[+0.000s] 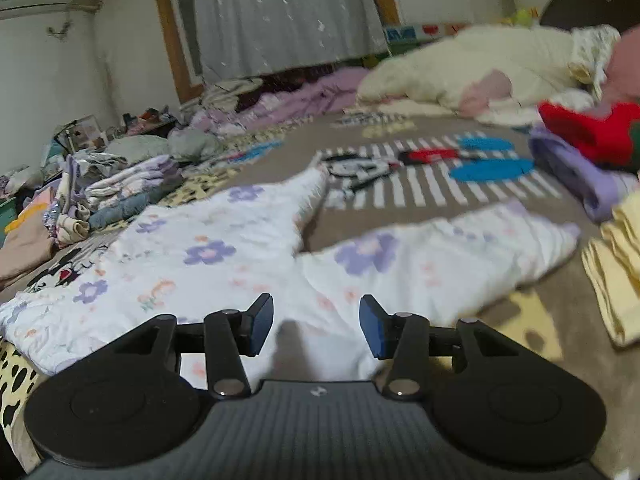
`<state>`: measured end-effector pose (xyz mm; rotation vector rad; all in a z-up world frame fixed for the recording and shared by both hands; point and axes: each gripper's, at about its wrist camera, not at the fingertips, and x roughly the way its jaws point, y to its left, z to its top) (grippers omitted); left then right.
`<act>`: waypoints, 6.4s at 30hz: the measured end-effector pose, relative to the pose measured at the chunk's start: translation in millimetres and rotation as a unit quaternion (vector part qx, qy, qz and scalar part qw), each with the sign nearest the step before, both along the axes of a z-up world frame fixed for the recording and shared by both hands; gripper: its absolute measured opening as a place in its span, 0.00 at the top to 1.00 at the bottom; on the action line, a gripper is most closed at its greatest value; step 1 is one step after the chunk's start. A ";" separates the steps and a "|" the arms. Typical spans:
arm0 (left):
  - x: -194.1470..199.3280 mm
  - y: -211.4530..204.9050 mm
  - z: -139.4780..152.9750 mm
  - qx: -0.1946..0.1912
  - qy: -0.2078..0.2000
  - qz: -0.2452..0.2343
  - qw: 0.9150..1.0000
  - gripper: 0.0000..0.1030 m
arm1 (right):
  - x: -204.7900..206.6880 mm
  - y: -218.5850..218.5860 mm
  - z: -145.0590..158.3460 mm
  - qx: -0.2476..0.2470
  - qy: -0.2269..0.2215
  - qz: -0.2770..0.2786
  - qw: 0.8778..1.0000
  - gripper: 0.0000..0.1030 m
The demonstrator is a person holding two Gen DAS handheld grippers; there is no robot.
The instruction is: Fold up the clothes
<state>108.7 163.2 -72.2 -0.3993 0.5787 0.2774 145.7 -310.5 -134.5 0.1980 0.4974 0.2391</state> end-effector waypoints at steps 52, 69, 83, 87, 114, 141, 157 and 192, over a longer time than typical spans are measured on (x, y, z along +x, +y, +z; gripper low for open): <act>-25.9 46.4 -43.8 -0.139 -0.001 0.142 0.980 0.43 | 5.0 -119.6 -20.2 0.177 0.042 -0.178 0.967 0.33; -0.8 87.4 -61.6 -0.189 -0.027 0.165 0.968 0.51 | 12.3 -143.5 -47.3 0.284 0.040 -0.197 0.937 0.32; -1.8 92.7 -57.8 -0.177 -0.006 0.181 0.967 0.70 | 14.6 -138.3 -43.1 0.271 0.037 -0.191 0.943 0.30; -6.4 70.5 -33.6 -0.111 -0.012 0.174 0.978 0.66 | 11.9 -137.7 -41.9 0.278 0.042 -0.188 0.941 0.30; 171.2 -284.0 -2.5 0.027 0.032 -0.288 0.957 0.43 | 17.4 -43.1 -40.5 0.224 0.086 -0.030 0.970 0.46; 256.3 -359.5 -44.8 0.154 0.118 -0.276 0.941 0.73 | 25.6 -46.7 -44.0 0.234 0.086 -0.034 0.968 0.51; 255.9 -326.1 -34.3 0.040 0.100 -0.265 0.958 0.92 | 24.2 -46.7 -37.0 0.218 0.075 -0.026 0.973 0.72; 276.8 -253.2 -16.8 0.071 0.036 -0.250 0.965 0.89 | 7.5 63.1 -12.2 -0.039 -0.011 0.189 0.981 0.83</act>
